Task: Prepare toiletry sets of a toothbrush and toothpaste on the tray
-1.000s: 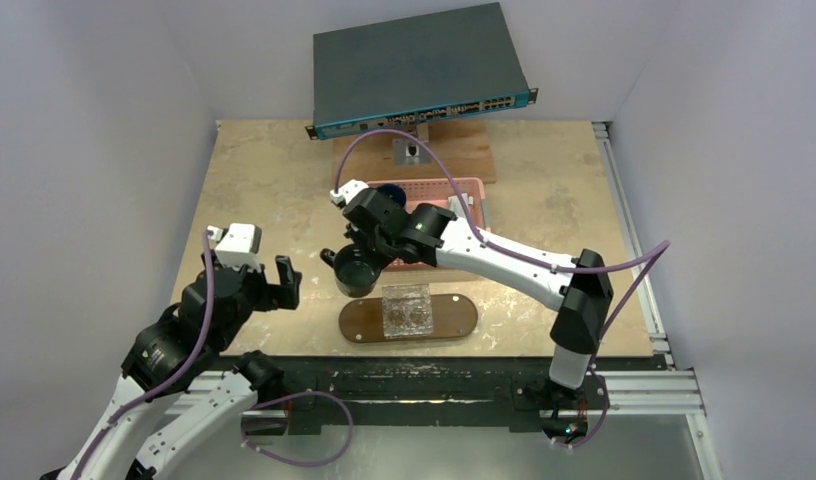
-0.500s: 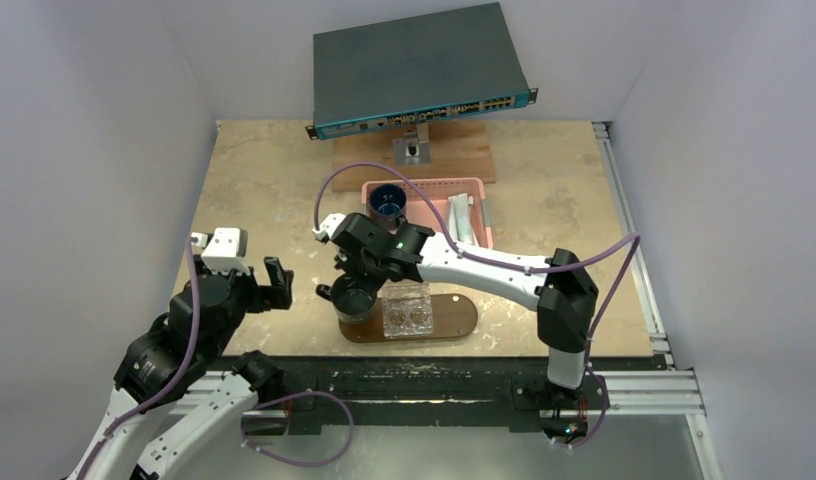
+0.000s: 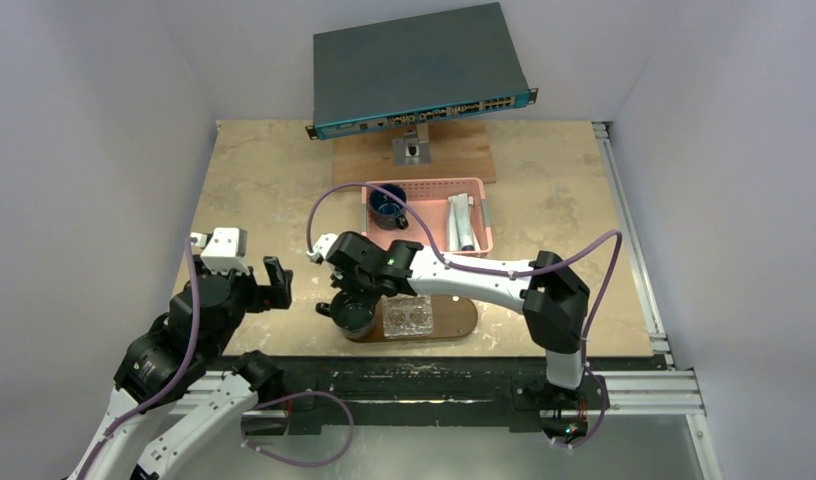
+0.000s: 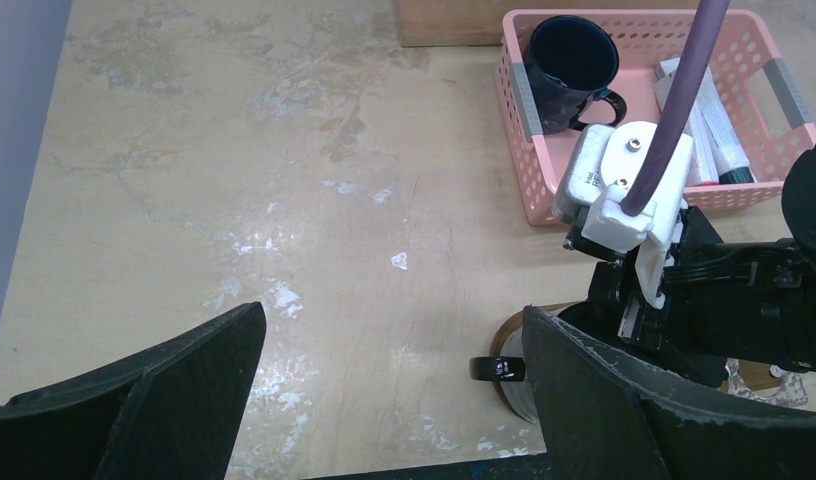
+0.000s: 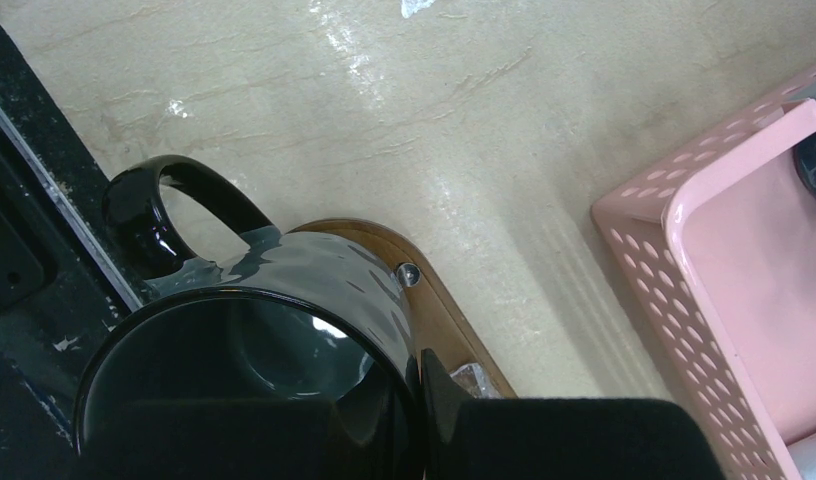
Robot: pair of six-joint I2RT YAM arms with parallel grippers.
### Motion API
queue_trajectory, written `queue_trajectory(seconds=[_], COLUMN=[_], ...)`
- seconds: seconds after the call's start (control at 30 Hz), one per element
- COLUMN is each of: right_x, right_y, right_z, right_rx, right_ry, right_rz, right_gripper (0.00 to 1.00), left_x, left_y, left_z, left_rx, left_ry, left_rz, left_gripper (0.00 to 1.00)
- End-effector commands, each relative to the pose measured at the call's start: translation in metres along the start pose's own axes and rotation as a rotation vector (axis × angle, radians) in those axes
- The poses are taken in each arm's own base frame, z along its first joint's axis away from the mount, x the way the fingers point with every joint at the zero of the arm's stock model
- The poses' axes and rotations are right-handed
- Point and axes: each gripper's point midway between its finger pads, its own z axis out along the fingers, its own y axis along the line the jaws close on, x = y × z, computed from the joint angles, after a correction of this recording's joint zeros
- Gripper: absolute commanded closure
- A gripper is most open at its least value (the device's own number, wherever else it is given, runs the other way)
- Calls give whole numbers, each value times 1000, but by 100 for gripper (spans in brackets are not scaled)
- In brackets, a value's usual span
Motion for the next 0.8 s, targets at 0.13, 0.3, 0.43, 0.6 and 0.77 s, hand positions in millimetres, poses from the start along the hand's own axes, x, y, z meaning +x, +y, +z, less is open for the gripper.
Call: queue_trajectory(seconds=[0.13, 0.3, 0.43, 0.6, 0.77], right_x=[-26, -25, -23, -19, -16], right_y=[-2, -3, -3, -5, -4], right_z=[-8, -10, -10, -11, -10], right_rx=[17, 21, 16, 26, 23], right_ry=[-113, -120, -113, -111, -103], right_rz=[8, 13, 13, 15, 17], right_gripper=[100, 100, 100, 100, 100], left_x=[-2, -1, -1, -1, -1], left_y=[1, 1, 1, 1, 1], left_z=[2, 3, 2, 2, 3], left_rx=[-14, -14, -14, -14, -14], left_ry=[-6, -2, -4, -3, -1], left_rz=[-6, -3, -5, -5, -4], left_gripper=[0, 0, 0, 0, 0])
